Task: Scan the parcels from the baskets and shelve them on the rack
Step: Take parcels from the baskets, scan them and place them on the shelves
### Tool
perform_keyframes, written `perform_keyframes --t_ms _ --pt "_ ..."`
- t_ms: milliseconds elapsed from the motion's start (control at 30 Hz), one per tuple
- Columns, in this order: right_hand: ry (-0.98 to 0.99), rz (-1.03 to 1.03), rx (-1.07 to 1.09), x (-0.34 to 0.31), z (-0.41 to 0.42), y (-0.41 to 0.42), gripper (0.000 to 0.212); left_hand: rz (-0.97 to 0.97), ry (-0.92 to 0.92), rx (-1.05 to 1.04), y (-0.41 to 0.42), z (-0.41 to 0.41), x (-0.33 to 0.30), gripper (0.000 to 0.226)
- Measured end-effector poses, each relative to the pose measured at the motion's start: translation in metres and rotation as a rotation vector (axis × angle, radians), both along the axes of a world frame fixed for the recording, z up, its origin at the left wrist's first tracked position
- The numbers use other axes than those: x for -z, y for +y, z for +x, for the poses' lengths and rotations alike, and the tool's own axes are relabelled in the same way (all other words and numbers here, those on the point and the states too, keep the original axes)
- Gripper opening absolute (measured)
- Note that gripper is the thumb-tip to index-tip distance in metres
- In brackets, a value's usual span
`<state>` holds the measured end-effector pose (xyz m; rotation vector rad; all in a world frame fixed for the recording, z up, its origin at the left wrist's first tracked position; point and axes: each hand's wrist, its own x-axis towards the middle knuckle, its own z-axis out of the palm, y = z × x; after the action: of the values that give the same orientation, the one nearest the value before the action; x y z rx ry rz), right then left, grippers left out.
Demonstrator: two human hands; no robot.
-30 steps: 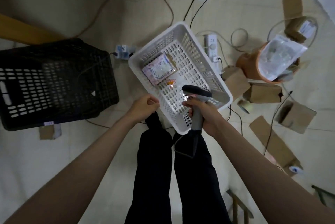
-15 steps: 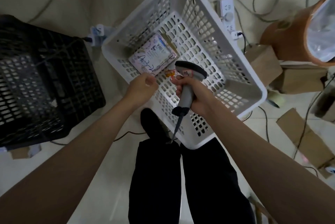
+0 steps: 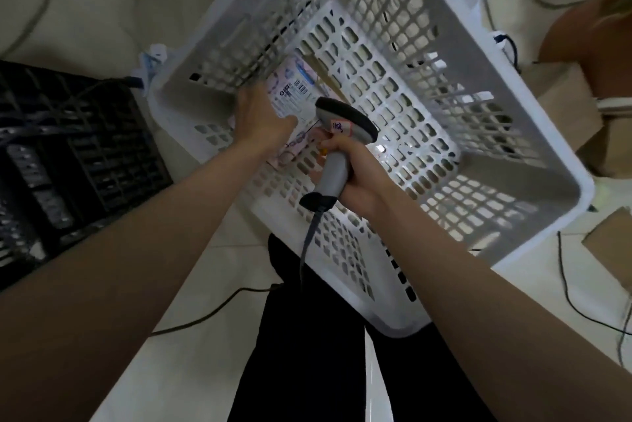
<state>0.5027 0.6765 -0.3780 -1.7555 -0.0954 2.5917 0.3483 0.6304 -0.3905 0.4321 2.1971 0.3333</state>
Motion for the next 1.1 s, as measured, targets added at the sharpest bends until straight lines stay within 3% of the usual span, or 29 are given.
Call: perform_keyframes --t_ms 100,200,333,500,633,900,1100 --pt "0.058 -0.018 0.033 0.016 -0.002 -0.008 0.044 -0.083 0.012 -0.04 0.007 -0.018 0.022 0.095" --pt "0.112 0.0 0.061 0.024 -0.001 -0.012 0.044 -0.116 -0.094 -0.15 0.003 -0.027 0.034 0.1" --pt "0.127 0.033 0.088 0.028 -0.001 -0.014 0.036 -0.181 -0.101 -0.042 -0.005 -0.022 0.038 0.08" --pt "0.163 -0.006 0.165 0.012 0.021 -0.01 0.034 -0.142 -0.154 -0.057 -0.008 -0.006 0.026 0.079" --pt "0.15 0.008 0.205 -0.014 0.053 -0.006 0.043 -0.007 -0.215 -0.129 -0.013 0.027 0.0 0.046" --pt "0.02 0.032 0.048 -0.095 0.111 -0.009 0.038 0.11 -0.318 -0.078 -0.032 0.086 -0.082 0.033" --pt "-0.017 0.096 -0.056 -0.178 0.119 0.002 0.04 0.182 -0.392 -0.264 -0.06 0.091 -0.143 0.026"
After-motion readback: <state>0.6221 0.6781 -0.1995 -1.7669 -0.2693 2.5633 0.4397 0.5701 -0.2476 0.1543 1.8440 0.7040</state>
